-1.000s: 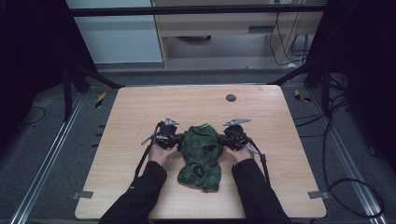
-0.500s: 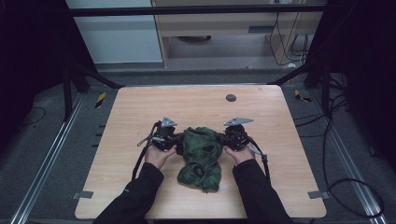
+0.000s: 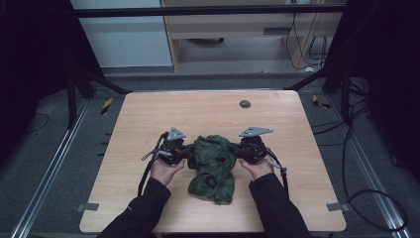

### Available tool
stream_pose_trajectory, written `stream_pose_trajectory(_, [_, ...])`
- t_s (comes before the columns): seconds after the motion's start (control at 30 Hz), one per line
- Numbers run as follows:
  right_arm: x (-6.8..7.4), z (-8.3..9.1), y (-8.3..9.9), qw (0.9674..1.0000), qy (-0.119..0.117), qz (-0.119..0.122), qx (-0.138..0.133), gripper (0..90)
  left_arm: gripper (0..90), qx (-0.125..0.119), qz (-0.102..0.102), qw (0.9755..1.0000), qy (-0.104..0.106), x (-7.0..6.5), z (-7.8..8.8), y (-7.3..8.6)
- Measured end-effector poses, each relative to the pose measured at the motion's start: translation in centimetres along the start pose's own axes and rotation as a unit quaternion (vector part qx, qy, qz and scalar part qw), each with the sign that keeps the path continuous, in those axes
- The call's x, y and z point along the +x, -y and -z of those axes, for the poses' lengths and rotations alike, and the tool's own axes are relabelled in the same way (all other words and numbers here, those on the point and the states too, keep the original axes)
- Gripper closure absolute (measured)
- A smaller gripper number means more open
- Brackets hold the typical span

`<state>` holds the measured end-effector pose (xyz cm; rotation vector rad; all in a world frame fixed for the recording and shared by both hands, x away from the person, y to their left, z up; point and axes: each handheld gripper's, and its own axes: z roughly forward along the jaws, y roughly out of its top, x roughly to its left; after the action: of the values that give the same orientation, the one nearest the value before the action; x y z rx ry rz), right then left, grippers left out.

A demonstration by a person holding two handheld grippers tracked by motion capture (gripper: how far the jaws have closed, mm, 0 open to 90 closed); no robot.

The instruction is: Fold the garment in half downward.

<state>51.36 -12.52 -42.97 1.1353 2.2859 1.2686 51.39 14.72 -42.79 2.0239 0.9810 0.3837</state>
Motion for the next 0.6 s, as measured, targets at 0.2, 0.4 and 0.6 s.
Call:
stream_pose_trajectory(0.2, [0.8, 0.8, 0.3, 0.9999, -0.008, 0.012, -0.004, 85.8, 89.8, 0.002, -0.010, 0.9999, 0.002, -0.5, 0.9, 0.6])
stream_pose_trajectory(0.4, [1.5, 1.4, 0.8, 0.9996, -0.016, 0.020, -0.005, 85.8, 89.8, 0.003, -0.016, 0.9998, 0.008, -0.9, 1.7, 1.2])
stream_pose_trajectory(0.6, [2.0, 1.8, 1.5, 0.9994, -0.022, 0.027, -0.004, 85.7, 89.8, 0.005, -0.021, 0.9997, 0.014, -1.5, 2.4, 1.8])
